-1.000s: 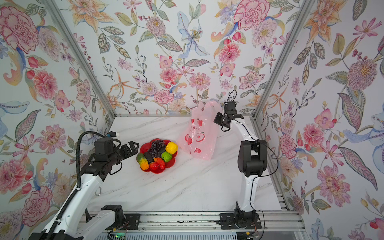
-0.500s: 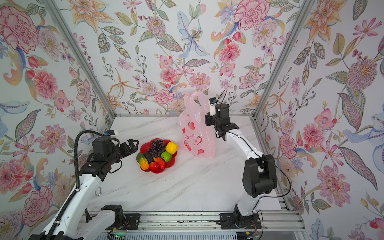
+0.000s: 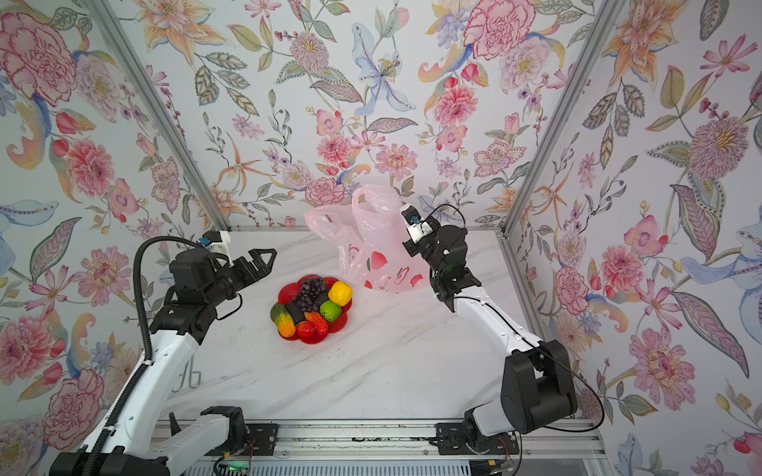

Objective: Place the fruits into the plastic bag
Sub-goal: Pick up the plastic bag from the top-center of the table, then shake the plastic bag.

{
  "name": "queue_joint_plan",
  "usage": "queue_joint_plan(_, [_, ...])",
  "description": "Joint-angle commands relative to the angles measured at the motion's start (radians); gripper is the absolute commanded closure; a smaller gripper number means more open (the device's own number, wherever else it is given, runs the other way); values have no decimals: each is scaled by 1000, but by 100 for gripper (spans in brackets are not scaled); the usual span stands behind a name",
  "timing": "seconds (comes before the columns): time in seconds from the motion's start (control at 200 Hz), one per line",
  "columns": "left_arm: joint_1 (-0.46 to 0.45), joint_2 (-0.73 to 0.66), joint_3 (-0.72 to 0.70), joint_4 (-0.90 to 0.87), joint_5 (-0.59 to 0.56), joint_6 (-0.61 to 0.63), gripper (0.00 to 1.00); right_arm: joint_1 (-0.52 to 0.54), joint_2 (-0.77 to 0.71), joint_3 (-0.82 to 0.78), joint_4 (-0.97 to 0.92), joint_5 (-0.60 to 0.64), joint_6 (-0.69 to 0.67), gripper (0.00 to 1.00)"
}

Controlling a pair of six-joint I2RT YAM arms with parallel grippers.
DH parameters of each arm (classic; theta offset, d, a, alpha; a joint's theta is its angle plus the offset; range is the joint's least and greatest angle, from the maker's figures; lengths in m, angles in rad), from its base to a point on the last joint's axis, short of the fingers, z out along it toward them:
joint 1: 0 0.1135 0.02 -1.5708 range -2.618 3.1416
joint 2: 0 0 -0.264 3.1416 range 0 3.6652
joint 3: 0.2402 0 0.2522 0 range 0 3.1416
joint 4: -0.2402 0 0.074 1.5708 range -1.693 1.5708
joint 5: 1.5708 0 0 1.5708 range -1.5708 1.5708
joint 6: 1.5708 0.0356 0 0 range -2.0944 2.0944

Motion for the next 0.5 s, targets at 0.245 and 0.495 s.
queue_joint_plan(0.245, [-77,172,185,7,155,-154,1,60,-93,3,-7,-41,-101,100])
queue_joint_plan(0.495, [-131,238,95,97,209,-225,1,100,-116,-19,-6,-35,-91,100])
